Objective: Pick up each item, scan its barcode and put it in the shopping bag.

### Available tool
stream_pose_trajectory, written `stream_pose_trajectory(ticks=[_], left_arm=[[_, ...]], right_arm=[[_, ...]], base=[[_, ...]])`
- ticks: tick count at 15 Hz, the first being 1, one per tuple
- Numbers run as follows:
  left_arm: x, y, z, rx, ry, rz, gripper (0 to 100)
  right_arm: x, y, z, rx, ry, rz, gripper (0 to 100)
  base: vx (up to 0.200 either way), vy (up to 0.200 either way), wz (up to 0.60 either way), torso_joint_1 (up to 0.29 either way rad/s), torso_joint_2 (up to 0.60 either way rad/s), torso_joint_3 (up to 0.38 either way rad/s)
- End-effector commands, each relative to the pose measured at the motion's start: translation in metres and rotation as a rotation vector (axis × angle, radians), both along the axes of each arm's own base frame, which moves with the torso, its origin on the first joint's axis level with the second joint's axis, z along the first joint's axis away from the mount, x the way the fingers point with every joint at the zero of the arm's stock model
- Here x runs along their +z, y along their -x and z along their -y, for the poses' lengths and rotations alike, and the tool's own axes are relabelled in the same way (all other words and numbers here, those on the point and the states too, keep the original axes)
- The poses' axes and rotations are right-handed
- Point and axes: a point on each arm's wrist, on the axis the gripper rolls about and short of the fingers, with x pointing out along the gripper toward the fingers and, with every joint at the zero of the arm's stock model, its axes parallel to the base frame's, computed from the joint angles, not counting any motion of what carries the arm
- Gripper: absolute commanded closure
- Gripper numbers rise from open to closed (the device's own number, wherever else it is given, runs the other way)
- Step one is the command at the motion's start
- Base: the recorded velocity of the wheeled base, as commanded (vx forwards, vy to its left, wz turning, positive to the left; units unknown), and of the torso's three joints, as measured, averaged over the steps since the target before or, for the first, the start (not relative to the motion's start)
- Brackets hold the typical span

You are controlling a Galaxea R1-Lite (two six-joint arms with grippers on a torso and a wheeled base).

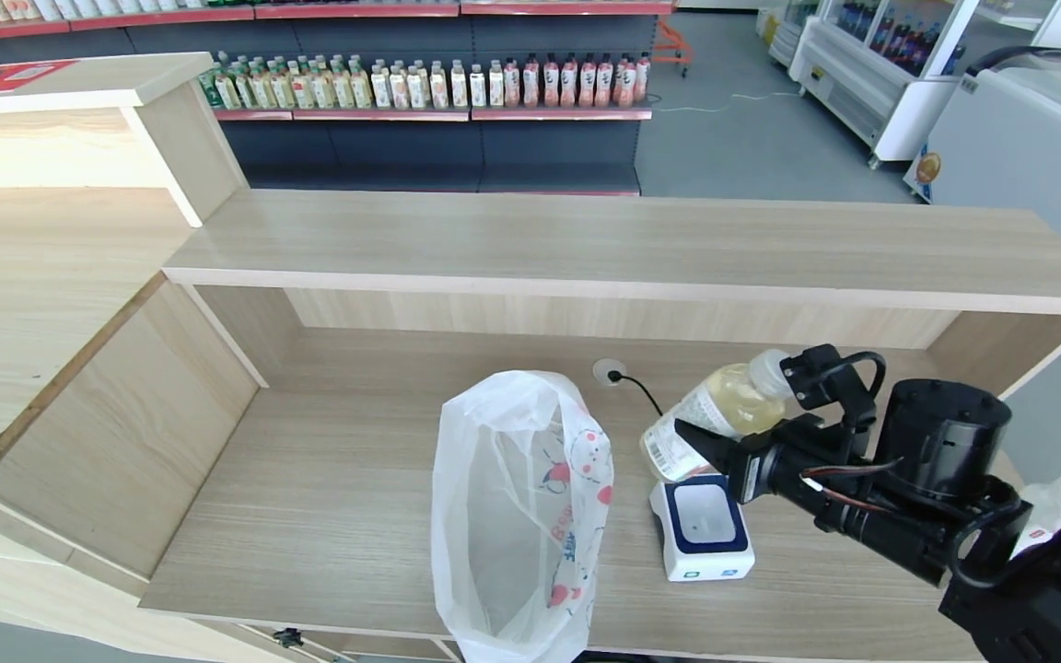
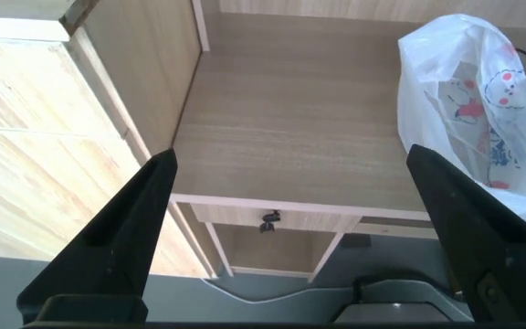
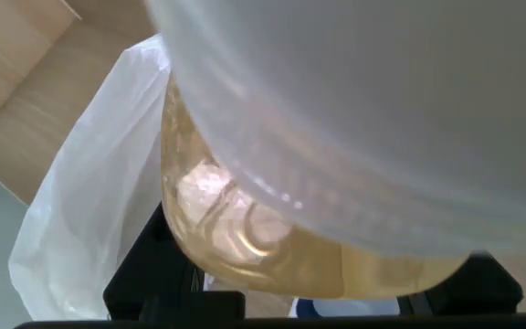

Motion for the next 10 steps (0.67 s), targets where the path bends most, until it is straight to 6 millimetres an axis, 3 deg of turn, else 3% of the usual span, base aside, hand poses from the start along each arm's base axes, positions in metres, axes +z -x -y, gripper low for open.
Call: stream_pose_trajectory(ticks=[1, 5, 10], left_arm=[[0.000, 0.000, 0.000, 0.002, -0.002, 0.001, 0], [0.000, 0.000, 0.000, 0.002, -0.002, 0.001, 0], [0.000, 0.000, 0.000, 0.002, -0.002, 0.001, 0]], right_arm=[[-0.012, -0.005, -0.008, 0.019, 0.007, -0.027, 100], [-0.025, -0.014, -0.036, 0.076, -0.015, -0.063, 100], [-0.065, -0.043, -0.063, 0.110, 0.071, -0.072, 100]], base=[[0.000, 0.000, 0.00, 0.000, 0.00, 0.000], [0.000, 0.000, 0.00, 0.000, 0.00, 0.000], [0.000, 0.000, 0.00, 0.000, 0.00, 0.000]])
